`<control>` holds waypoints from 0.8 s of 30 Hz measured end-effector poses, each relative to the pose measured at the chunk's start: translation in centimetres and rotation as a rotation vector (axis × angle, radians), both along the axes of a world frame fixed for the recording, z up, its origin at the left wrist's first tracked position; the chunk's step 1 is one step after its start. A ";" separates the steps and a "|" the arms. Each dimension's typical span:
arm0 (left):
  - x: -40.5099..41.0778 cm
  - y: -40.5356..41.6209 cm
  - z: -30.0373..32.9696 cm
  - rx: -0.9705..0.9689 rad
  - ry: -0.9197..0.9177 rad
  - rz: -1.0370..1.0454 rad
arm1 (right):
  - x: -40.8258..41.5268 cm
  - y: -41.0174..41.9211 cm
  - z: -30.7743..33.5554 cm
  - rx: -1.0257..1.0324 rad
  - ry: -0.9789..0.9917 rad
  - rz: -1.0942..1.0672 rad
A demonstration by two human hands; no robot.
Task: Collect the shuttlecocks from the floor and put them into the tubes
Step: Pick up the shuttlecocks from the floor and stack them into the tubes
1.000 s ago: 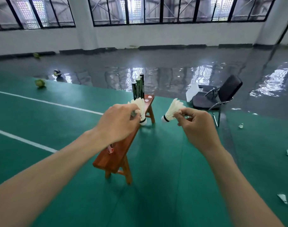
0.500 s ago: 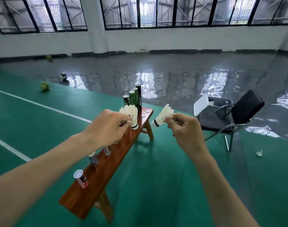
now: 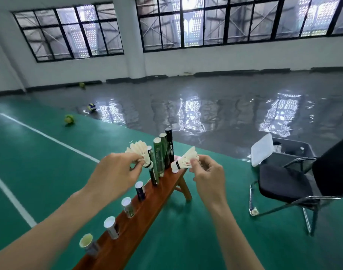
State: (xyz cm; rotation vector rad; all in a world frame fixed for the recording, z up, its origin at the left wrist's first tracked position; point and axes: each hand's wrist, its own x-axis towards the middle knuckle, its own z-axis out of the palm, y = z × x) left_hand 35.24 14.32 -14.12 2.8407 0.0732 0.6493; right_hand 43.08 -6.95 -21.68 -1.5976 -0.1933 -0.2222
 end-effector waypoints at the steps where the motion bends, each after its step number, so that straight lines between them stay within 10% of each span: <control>1: 2.1 -0.1 -0.5 -0.015 -0.020 0.021 | 1.7 0.2 -0.2 -0.008 0.017 -0.002; 24: 47.5 3.7 -14.4 -0.220 0.271 0.330 | 52.5 5.9 -10.5 -0.161 0.152 0.308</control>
